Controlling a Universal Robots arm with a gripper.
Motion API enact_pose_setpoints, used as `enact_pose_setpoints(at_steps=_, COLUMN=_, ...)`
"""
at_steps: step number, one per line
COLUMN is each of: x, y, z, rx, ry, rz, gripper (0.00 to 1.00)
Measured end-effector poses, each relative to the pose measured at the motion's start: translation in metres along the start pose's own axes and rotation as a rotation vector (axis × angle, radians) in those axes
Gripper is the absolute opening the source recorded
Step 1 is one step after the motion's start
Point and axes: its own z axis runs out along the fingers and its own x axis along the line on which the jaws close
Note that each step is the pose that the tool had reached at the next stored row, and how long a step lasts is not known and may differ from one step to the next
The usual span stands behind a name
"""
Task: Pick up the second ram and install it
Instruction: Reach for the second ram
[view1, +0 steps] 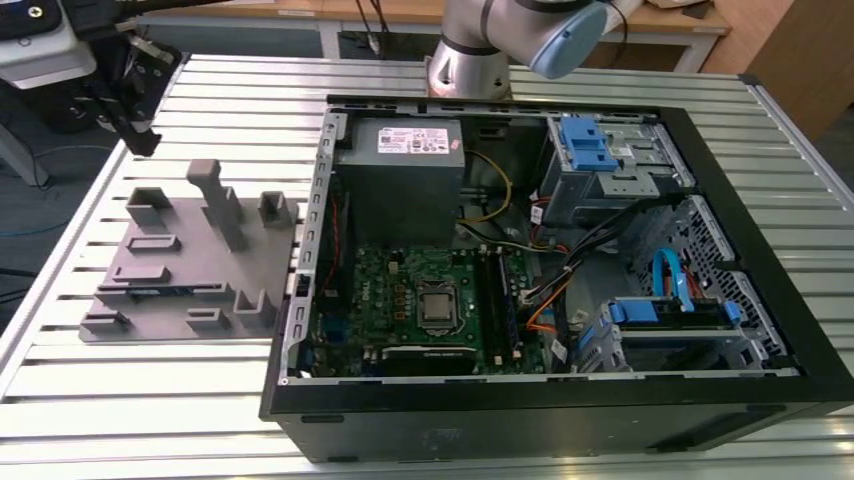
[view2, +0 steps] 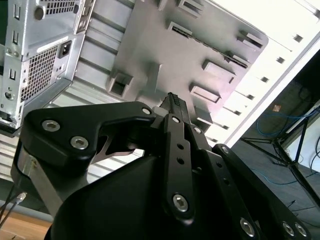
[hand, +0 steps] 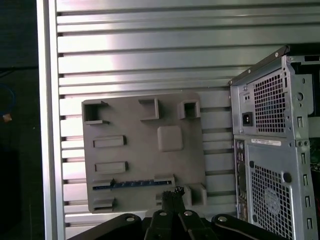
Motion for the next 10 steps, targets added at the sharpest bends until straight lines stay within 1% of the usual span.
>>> enact_pose_setpoints(at_steps=10, x=0.016, y=-0.0097, z=0.0022, rx=-0.0001, ry=0.0, rz=0.0, gripper=0.11)
